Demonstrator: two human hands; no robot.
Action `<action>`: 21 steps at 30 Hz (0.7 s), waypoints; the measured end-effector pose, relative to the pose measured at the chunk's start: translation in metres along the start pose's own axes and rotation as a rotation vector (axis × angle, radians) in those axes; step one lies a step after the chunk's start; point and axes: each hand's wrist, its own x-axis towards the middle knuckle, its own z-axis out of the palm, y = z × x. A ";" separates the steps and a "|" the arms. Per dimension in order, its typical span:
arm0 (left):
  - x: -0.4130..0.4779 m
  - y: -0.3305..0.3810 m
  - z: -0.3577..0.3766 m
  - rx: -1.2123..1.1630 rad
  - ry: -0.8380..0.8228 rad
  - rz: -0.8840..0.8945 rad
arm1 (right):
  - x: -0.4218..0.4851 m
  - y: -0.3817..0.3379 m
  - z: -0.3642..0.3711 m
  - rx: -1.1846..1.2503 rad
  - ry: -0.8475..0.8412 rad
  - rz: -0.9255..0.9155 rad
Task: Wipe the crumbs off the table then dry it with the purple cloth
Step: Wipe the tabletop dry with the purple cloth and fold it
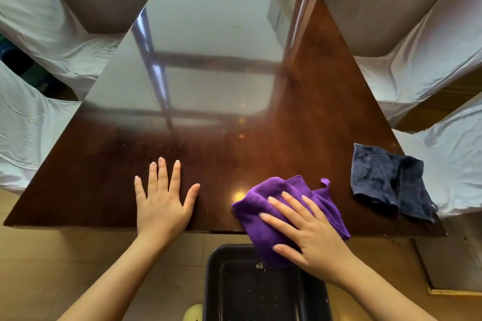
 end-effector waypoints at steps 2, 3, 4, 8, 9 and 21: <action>0.000 -0.001 0.001 0.006 0.003 0.003 | -0.011 0.011 -0.002 -0.001 -0.008 0.092; 0.000 -0.002 0.001 0.009 0.006 0.004 | -0.013 0.015 -0.003 0.004 -0.017 0.141; 0.001 -0.002 0.002 0.008 0.008 0.003 | -0.014 0.016 -0.003 0.006 -0.015 0.186; 0.003 -0.003 0.002 0.019 0.001 -0.003 | 0.005 -0.002 0.000 0.033 0.057 0.353; 0.003 -0.003 0.002 0.020 -0.006 -0.003 | 0.014 -0.009 0.001 0.041 0.075 0.389; 0.001 -0.001 -0.010 -0.035 -0.079 0.003 | 0.089 -0.085 -0.012 0.139 -0.006 0.243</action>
